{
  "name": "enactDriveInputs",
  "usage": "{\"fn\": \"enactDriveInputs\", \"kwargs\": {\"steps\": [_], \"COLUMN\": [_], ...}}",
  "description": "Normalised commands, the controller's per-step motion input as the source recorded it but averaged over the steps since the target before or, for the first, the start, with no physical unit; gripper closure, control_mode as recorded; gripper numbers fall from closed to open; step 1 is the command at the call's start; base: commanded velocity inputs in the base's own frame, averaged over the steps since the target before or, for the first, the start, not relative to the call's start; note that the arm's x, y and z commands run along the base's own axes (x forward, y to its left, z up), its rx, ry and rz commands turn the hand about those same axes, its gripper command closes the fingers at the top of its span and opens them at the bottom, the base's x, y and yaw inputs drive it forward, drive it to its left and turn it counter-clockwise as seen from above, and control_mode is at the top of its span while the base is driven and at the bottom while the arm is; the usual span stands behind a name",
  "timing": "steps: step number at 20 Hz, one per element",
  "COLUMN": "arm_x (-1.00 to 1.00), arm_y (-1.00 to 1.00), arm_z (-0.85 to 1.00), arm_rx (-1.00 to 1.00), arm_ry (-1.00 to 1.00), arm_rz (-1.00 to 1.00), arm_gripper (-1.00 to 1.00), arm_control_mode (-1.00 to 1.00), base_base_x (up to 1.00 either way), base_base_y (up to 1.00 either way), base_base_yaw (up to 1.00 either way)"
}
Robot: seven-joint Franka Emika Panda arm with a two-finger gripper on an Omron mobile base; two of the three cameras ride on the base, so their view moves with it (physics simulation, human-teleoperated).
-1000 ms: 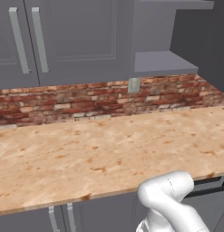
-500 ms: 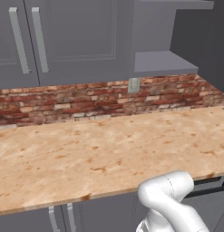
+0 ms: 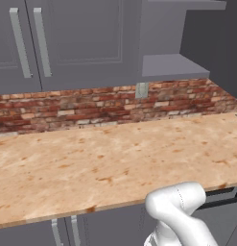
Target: Locate and retrieve the spray and bar soap from the cabinet. Place them next to the sink.
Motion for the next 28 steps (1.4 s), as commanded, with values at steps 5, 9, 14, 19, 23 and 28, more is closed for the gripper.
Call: {"fn": "enactDriveInputs", "kwargs": {"steps": [5,9,14,19,23,28], "arm_x": [0.16,0.27,0.33,0.39,0.2,0.14], "arm_y": [-0.35,-0.36,-0.41,-0.46,-0.56,-0.55], "arm_z": [-0.27,-0.26,-0.14,-0.19,-0.28,-0.3], "arm_rx": [0.0,0.0,0.0,0.0,-0.01,-0.03], "arm_ry": [0.0,-0.02,-0.01,0.0,0.04,0.05], "arm_rz": [0.1,0.12,0.1,0.09,0.05,0.04], "arm_gripper": [1.0,1.0,1.0,1.0,1.0,1.0], "arm_control_mode": [-1.0,-1.0,-1.0,-1.0,-1.0,-1.0], "base_base_x": [0.0,0.0,0.0,0.0,0.0,0.0], "base_base_y": [0.0,0.0,0.0,0.0,0.0,0.0], "base_base_yaw": [0.0,0.0,0.0,0.0,0.0,0.0]}}
